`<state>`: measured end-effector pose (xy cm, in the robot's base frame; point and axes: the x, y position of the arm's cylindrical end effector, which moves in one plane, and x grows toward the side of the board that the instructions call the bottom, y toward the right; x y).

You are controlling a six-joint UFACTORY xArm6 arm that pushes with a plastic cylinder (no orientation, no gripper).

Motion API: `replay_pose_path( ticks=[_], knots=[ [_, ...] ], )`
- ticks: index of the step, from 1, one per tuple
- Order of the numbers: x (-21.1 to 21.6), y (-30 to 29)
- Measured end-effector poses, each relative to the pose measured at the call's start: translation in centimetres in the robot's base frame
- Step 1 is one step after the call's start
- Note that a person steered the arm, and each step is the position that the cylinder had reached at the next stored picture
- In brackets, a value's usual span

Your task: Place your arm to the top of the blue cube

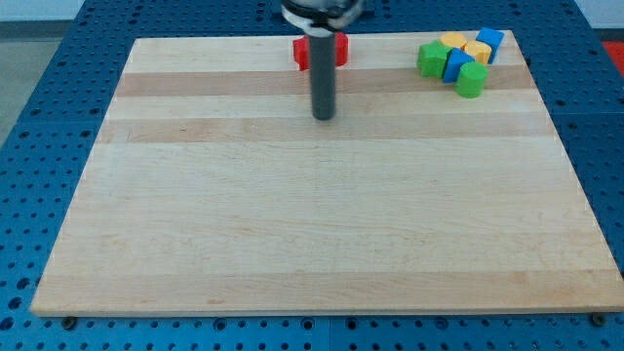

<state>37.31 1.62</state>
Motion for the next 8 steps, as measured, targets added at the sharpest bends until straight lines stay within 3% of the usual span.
replay_pose_path(
  ticks=[1, 3, 6, 8],
  knots=[
    [2.5, 5.9],
    [1.8, 17.2],
    [-6.4, 27.2],
    [-15.2, 27.8]
  ],
)
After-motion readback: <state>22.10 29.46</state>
